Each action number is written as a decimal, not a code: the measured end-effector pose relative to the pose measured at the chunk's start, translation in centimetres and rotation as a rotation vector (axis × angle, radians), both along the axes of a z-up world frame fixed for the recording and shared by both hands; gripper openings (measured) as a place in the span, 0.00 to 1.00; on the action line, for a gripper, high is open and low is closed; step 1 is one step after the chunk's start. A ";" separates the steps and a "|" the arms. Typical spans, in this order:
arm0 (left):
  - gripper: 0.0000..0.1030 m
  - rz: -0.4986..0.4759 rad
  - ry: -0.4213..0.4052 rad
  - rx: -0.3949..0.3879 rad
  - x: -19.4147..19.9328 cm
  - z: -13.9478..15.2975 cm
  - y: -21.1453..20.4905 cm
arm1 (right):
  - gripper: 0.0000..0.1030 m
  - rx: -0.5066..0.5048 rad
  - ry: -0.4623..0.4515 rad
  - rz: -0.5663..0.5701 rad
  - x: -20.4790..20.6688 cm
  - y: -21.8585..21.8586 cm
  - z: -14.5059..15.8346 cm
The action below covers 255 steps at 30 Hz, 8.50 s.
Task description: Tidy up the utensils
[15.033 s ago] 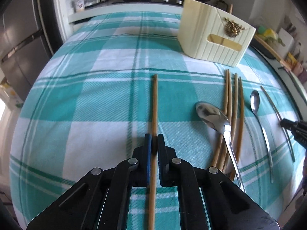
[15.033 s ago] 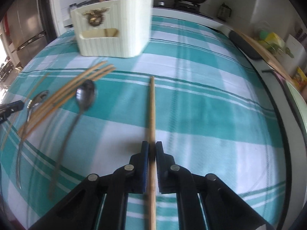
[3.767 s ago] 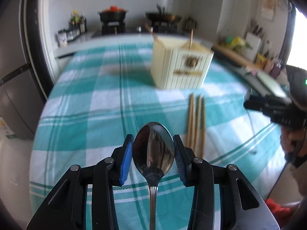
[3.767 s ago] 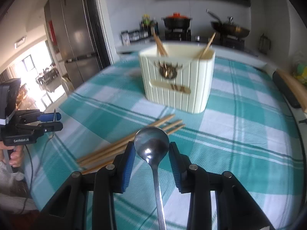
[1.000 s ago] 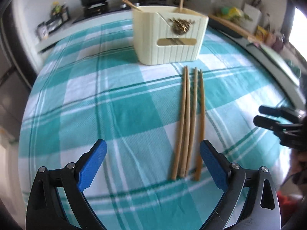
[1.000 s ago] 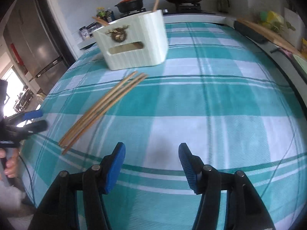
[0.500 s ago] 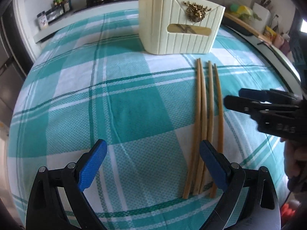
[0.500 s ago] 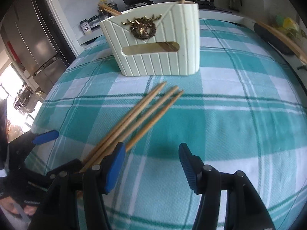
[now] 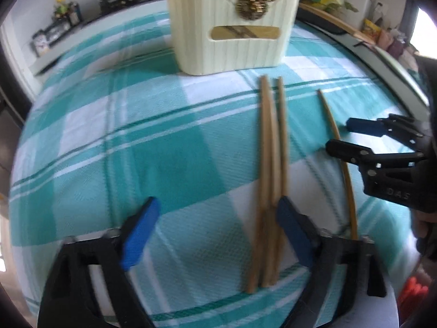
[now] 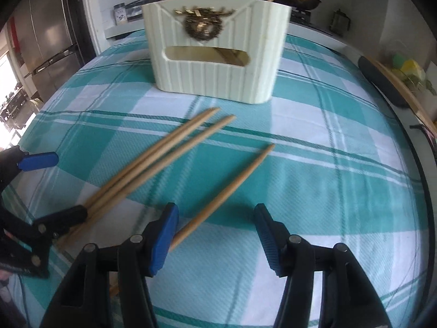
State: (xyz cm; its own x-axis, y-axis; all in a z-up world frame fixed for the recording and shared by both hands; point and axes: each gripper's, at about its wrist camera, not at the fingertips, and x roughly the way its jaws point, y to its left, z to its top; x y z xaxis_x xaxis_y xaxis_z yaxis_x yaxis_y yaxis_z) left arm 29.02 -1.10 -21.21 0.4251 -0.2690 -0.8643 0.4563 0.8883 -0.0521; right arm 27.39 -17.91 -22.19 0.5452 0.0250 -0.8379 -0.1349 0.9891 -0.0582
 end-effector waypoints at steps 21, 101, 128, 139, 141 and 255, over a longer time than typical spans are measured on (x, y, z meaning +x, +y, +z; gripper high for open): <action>0.41 0.340 0.071 -0.241 -5.1 1.4 -0.6 | 0.34 0.027 -0.092 -0.092 -5.2 -10.5 0.6; 0.04 0.230 0.003 -0.058 4.7 3.1 3.5 | 0.07 0.233 0.083 -0.191 0.4 -20.1 4.0; 0.04 0.149 -0.362 -0.298 -3.7 18.5 5.0 | 0.07 0.104 -0.414 0.035 -4.8 -10.1 19.1; 0.03 0.129 -0.469 -0.361 -0.6 25.6 3.9 | 0.07 0.147 -0.510 0.068 -1.0 -9.2 24.2; 0.04 0.124 -0.512 -0.361 0.3 27.2 3.2 | 0.07 0.146 -0.546 0.080 -0.1 -8.5 25.6; 0.91 0.315 -0.088 0.031 -5.3 -1.0 -2.6 | 0.42 0.028 -0.124 -0.030 -8.3 -9.6 0.4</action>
